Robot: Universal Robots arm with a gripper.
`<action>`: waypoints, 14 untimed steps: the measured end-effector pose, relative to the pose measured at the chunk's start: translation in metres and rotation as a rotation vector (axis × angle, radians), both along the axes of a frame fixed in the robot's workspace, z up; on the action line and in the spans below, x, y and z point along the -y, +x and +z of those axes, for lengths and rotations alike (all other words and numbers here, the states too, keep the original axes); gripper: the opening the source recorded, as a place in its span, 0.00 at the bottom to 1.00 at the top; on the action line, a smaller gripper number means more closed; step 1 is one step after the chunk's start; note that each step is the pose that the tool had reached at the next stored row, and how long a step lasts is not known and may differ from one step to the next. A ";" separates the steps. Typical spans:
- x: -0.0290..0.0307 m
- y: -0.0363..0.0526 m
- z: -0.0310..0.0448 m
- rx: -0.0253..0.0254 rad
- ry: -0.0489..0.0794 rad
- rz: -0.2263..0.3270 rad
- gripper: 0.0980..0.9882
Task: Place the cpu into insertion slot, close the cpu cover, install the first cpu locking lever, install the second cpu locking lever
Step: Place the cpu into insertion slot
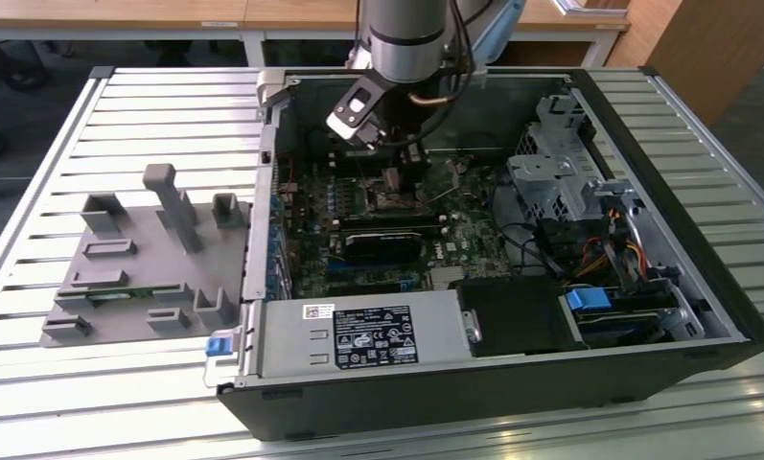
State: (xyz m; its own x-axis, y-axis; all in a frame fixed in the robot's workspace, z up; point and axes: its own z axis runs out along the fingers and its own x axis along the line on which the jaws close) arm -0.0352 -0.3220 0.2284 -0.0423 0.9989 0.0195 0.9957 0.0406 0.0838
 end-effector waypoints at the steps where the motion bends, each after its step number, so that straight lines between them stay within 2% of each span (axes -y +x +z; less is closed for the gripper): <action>1: -0.0017 0.0000 -0.0011 0.0000 0.000 -0.003 0.48; 5: -0.0080 -0.0001 -0.0053 -0.0002 0.000 -0.016 0.48; 10: -0.0086 -0.0008 -0.0100 -0.0004 -0.001 -0.080 0.48; 14: -0.0086 -0.0073 -0.0144 -0.0002 -0.001 -0.085 0.48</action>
State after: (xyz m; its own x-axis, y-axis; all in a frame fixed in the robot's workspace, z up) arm -0.0425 -0.3134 0.2139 0.0422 0.9989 0.0190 0.9955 -0.0437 0.0836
